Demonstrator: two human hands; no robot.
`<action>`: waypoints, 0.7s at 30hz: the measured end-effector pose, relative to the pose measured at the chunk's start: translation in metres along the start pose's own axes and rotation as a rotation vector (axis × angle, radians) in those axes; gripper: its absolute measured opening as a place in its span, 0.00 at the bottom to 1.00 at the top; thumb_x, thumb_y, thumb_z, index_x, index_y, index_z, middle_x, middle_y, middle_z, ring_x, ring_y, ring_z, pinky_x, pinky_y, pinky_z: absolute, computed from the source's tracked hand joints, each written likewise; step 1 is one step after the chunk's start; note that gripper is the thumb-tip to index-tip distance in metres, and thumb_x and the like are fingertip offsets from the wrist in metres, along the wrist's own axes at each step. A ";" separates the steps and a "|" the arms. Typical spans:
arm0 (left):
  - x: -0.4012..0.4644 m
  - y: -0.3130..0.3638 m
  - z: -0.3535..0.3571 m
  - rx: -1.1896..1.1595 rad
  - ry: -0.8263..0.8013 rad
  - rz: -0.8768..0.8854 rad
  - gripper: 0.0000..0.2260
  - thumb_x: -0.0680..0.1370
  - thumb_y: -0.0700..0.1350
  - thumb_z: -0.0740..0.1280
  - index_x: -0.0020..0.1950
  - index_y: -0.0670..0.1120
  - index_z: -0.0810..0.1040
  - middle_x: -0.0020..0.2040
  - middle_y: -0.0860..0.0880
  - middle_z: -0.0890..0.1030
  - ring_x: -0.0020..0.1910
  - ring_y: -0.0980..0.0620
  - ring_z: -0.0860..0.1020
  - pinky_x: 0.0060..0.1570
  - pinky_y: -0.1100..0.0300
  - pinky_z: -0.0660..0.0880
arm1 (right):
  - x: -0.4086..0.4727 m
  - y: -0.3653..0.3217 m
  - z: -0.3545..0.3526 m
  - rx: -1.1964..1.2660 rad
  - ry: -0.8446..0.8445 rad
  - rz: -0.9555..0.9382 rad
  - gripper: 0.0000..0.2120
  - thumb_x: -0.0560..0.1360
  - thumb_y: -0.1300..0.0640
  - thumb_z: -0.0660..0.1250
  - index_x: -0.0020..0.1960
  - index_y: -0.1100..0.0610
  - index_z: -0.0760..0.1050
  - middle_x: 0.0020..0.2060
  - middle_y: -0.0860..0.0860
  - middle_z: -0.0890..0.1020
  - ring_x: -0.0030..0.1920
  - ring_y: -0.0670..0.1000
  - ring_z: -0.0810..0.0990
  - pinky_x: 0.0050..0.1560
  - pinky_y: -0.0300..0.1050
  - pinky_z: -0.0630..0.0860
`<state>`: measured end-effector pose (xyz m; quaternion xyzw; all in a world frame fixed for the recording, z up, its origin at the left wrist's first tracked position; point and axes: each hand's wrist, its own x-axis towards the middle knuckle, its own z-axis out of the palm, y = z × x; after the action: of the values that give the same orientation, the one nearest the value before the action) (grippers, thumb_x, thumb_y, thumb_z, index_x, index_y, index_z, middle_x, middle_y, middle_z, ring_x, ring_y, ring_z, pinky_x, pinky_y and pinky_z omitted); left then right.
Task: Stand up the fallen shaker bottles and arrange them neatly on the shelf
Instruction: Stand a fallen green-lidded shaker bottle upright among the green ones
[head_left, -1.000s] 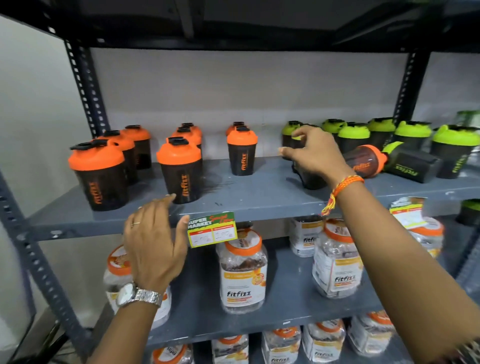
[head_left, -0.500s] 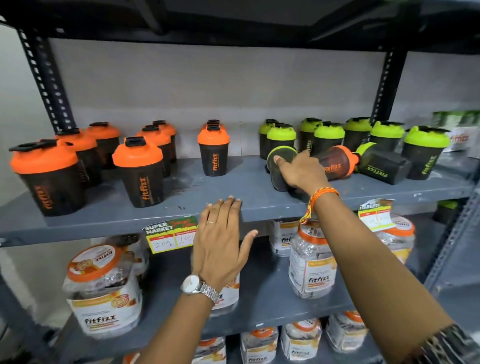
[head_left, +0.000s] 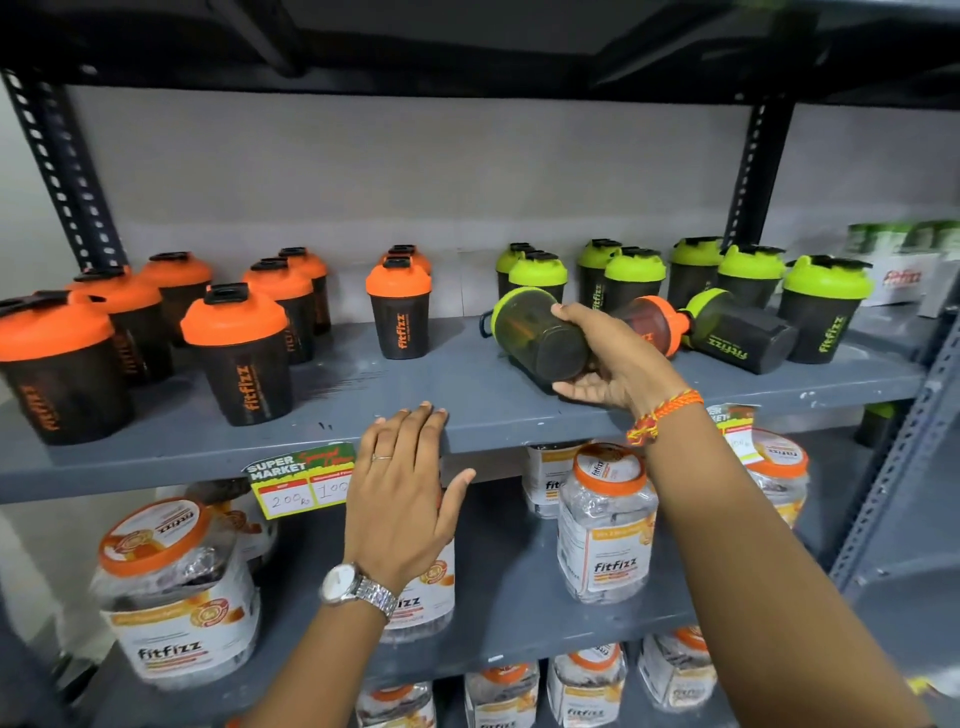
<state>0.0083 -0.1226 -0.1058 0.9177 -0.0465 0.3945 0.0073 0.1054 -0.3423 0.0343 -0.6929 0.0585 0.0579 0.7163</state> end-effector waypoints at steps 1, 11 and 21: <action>0.000 0.001 -0.001 -0.001 -0.001 0.002 0.27 0.81 0.62 0.55 0.74 0.46 0.71 0.72 0.47 0.76 0.71 0.45 0.72 0.76 0.48 0.60 | -0.001 0.002 -0.003 0.059 -0.026 0.005 0.16 0.73 0.44 0.73 0.54 0.52 0.76 0.49 0.56 0.82 0.42 0.56 0.84 0.29 0.48 0.83; 0.000 0.003 -0.005 -0.007 -0.012 -0.020 0.27 0.82 0.62 0.54 0.74 0.47 0.71 0.72 0.48 0.75 0.71 0.46 0.72 0.77 0.50 0.58 | -0.001 0.021 0.000 -0.038 0.248 -0.423 0.19 0.60 0.52 0.81 0.45 0.59 0.80 0.45 0.57 0.87 0.47 0.57 0.86 0.49 0.57 0.85; 0.001 0.005 -0.002 -0.017 -0.006 -0.034 0.27 0.81 0.60 0.57 0.74 0.46 0.71 0.72 0.47 0.76 0.71 0.45 0.73 0.76 0.47 0.61 | -0.003 0.036 0.014 -0.663 0.553 -0.635 0.37 0.61 0.43 0.80 0.62 0.61 0.74 0.56 0.57 0.81 0.59 0.60 0.79 0.57 0.55 0.76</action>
<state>0.0070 -0.1271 -0.1040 0.9195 -0.0342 0.3909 0.0216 0.0969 -0.3274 -0.0004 -0.8550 0.0110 -0.3309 0.3992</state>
